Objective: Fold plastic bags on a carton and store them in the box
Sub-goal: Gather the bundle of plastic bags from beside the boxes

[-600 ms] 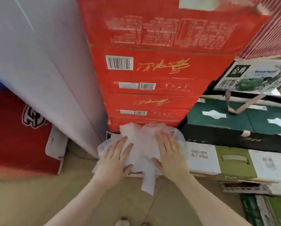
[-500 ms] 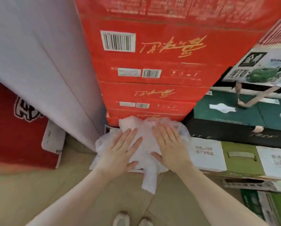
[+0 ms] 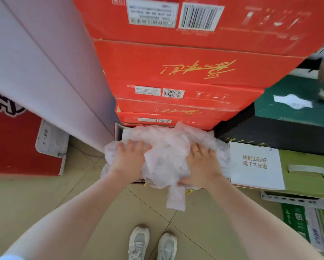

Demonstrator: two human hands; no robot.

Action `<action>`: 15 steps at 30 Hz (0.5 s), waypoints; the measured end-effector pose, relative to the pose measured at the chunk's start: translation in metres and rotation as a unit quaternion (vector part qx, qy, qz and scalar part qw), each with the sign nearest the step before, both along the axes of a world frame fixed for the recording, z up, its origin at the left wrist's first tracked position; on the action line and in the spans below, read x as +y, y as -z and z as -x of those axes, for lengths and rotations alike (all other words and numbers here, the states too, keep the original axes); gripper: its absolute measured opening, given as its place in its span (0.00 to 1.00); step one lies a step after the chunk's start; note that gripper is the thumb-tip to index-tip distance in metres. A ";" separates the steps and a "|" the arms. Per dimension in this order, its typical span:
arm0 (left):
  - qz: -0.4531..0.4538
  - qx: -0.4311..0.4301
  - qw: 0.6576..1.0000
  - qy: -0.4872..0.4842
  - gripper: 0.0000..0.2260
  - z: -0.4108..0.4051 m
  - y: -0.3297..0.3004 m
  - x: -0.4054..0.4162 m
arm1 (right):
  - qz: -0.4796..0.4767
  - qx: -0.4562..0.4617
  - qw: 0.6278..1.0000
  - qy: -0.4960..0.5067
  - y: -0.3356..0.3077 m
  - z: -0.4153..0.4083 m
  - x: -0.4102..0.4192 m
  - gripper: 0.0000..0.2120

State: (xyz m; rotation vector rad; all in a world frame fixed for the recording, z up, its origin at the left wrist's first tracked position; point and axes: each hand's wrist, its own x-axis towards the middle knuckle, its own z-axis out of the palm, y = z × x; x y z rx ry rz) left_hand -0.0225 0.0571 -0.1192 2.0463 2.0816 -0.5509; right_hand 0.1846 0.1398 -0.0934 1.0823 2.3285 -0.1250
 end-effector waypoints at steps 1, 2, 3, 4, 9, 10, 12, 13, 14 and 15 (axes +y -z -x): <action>-0.025 -0.035 0.999 -0.014 0.35 0.001 0.003 0.001 | -0.012 0.000 1.000 -0.013 0.005 0.001 0.000 0.49; -0.045 -0.076 0.996 -0.034 0.36 0.003 0.004 0.000 | -0.023 0.004 0.999 -0.022 0.010 0.001 0.000 0.45; -0.070 -0.119 0.990 -0.042 0.39 0.005 0.008 0.000 | -0.030 0.010 0.999 -0.022 0.014 0.001 0.000 0.44; -0.106 -0.145 0.983 -0.034 0.42 0.008 0.011 -0.002 | -0.036 0.023 0.999 -0.012 0.017 0.000 0.000 0.45; -0.274 -0.201 0.936 0.088 0.38 0.011 0.008 -0.014 | -0.072 0.157 0.983 0.067 0.015 -0.007 0.001 0.49; -0.254 -0.215 0.937 0.100 0.38 0.012 0.005 -0.017 | -0.101 0.193 0.974 0.071 0.012 -0.008 0.001 0.50; -0.181 -0.218 0.955 0.092 0.40 0.012 -0.001 -0.020 | -0.171 0.232 0.957 0.039 0.003 -0.009 -0.002 0.52; -0.155 -0.213 0.962 0.076 0.40 0.010 -0.003 -0.021 | -0.211 0.232 0.950 0.006 -0.002 -0.009 -0.005 0.51; -0.148 -0.215 0.964 0.055 0.40 0.007 -0.004 -0.021 | -0.243 0.238 0.940 -0.026 -0.008 -0.010 -0.007 0.48; -0.158 -0.216 0.963 0.035 0.39 0.002 -0.005 -0.020 | -0.268 0.257 0.927 -0.052 -0.015 -0.011 -0.008 0.45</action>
